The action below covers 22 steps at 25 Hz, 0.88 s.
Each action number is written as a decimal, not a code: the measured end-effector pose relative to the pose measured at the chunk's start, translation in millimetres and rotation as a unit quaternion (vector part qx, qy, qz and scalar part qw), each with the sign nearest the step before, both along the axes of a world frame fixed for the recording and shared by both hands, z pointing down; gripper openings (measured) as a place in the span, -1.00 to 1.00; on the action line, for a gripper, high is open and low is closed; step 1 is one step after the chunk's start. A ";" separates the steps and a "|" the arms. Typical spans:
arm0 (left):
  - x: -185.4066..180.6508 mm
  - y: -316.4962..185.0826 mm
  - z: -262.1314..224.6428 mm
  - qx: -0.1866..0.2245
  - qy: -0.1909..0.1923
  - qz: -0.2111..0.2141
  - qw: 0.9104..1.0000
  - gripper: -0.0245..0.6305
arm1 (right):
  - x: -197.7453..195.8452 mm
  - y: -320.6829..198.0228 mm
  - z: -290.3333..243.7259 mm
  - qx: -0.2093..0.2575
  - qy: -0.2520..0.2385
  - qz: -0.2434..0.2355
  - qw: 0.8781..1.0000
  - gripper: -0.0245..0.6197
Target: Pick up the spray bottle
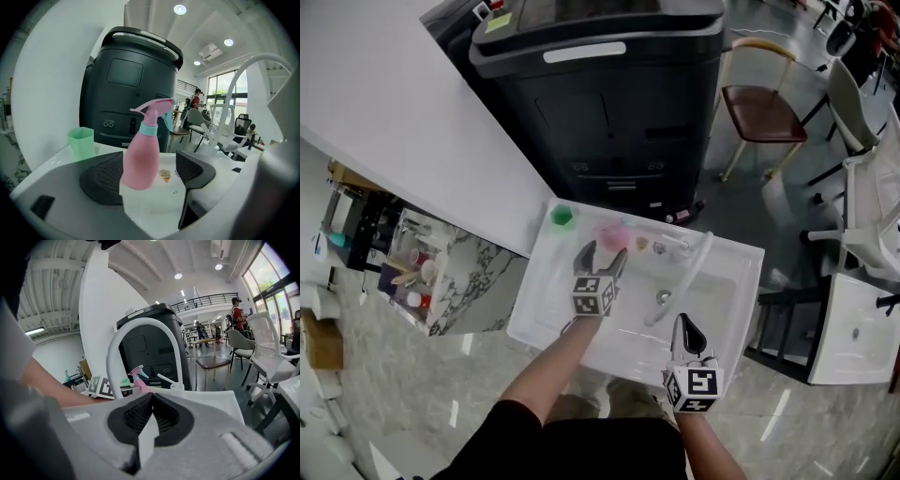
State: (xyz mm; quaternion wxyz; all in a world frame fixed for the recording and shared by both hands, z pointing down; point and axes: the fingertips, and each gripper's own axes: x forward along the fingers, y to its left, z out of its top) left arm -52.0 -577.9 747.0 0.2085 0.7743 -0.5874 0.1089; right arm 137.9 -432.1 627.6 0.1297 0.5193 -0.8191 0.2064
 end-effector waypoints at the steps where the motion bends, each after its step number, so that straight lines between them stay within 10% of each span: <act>1: -2.3 -4.0 2.9 -0.002 0.003 -0.003 1.000 0.14 | -0.3 2.4 3.3 -0.004 0.000 -0.001 1.000 -0.93; 22: -7.2 -57.3 46.6 -0.010 0.014 -0.015 1.000 0.26 | 25.7 30.3 43.1 -0.050 0.036 0.009 0.998 -0.93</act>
